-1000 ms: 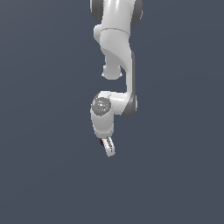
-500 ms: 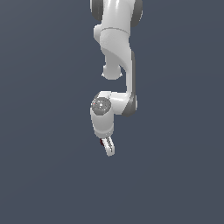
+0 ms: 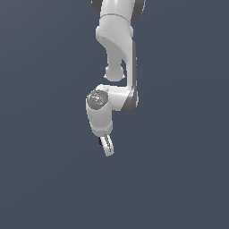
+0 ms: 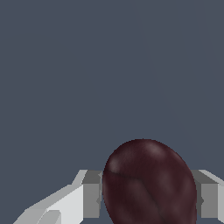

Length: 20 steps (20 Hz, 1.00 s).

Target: Pick up the object and move it to a goal position.

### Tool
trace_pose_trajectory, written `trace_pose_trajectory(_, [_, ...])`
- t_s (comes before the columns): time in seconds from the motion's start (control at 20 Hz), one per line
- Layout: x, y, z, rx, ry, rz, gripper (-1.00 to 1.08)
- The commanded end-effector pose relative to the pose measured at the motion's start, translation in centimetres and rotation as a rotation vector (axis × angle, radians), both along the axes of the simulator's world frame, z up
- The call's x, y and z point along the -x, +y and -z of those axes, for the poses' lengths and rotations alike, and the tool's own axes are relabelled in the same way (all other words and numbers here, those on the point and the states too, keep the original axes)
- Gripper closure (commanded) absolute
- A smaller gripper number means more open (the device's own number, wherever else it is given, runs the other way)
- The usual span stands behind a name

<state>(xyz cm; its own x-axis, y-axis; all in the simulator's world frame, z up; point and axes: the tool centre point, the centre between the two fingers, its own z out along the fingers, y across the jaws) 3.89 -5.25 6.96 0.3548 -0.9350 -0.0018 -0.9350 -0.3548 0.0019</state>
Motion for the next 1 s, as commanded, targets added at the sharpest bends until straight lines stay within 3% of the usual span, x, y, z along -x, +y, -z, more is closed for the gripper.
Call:
trace_pose_trajectory(0.0, [0.0, -0.8, -2.1, 0.000, -0.002, 0.001, 1.08])
trace_pose_trajectory(0.95, [0.6, -8.7, -22.7, 0.002, -0.002, 0.002, 1.08])
